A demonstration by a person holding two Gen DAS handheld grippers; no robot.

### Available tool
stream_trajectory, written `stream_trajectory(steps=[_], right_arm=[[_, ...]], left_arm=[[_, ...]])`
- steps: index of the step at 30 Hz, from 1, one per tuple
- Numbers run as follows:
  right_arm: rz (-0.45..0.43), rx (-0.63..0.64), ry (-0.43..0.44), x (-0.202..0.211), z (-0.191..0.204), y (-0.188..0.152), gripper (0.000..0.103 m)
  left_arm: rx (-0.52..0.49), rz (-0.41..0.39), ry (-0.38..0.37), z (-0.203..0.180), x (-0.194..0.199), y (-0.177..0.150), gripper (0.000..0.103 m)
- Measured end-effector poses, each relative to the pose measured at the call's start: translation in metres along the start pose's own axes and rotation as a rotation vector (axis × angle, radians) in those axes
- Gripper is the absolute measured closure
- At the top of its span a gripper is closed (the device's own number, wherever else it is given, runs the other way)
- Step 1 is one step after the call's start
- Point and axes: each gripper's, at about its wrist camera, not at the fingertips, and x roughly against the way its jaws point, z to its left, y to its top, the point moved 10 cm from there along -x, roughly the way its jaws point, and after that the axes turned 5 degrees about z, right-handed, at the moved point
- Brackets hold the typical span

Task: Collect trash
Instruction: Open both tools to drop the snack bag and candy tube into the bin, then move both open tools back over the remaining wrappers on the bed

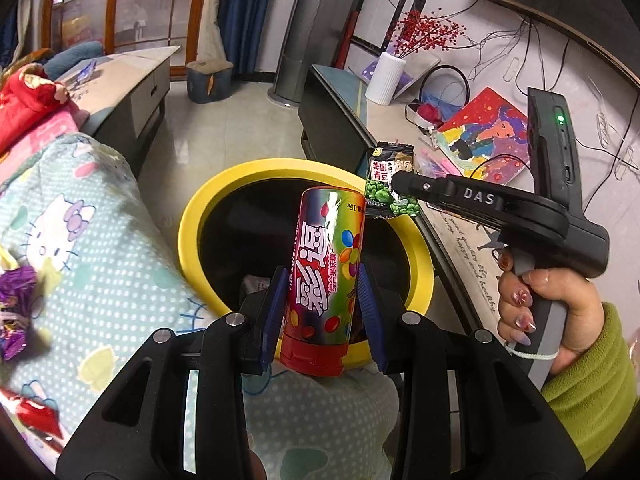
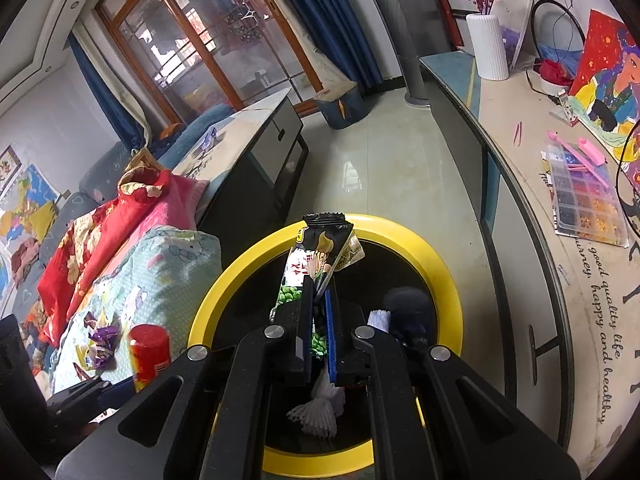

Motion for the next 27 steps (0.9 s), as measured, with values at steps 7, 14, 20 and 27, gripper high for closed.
stream_trajectory(steps=[7,14,20,27], right_arm=[[0.017,-0.011,-0.007,-0.005,-0.005,-0.002,0.075],[0.001,-0.019,-0.012,-0.002,-0.004,-0.001,0.062],[-0.016,0.013,0.003,0.007,0.016,0.002,0.056],[-0.026,0.063,0.025,0.015,0.046,0.002,0.052]], left_arm=[[0.05,-0.024,-0.01,0.007,-0.007,0.01,0.048],[0.075,-0.07,-0.004,0.017,0.015,0.014,0.018],[0.101,-0.126,0.067,0.036,0.043,0.012,0.011],[0.144,-0.194,0.159,0.067,0.081,0.006,0.011]])
